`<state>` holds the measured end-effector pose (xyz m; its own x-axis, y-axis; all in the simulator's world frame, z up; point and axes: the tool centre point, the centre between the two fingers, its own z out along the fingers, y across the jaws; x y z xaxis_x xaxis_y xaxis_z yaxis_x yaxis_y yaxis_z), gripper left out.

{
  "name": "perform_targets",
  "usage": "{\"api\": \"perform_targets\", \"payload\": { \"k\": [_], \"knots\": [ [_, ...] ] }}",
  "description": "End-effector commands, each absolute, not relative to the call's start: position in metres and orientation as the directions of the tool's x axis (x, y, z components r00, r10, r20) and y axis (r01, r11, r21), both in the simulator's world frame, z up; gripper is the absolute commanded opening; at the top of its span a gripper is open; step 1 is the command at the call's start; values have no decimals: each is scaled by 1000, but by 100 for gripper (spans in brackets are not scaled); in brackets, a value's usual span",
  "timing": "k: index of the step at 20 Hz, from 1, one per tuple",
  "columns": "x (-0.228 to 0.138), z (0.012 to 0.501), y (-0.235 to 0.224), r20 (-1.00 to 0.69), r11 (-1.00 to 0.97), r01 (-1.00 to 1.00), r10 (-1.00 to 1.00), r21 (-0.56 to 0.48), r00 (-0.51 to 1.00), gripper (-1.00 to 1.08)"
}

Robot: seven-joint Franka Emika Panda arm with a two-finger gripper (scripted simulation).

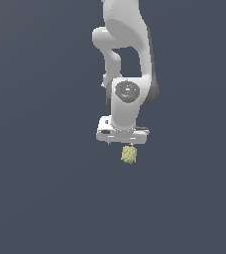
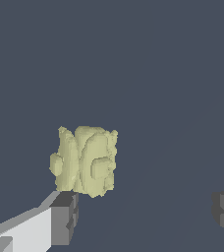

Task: Pick up the object and move it to a goal position.

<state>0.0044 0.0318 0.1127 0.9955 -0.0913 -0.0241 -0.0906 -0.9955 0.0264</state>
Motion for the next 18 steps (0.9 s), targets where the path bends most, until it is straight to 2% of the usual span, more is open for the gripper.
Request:
{"api": "perform_targets", "payload": {
  "k": [1, 8, 18],
  "knots": [
    [9, 106, 49, -15, -993, -114, -115, 18, 993, 100],
    [14, 94, 77, -2, -988, -153, -153, 3, 988, 100],
    [14, 82, 80, -1, -988, -156, -156, 1, 988, 100]
  ]
}}
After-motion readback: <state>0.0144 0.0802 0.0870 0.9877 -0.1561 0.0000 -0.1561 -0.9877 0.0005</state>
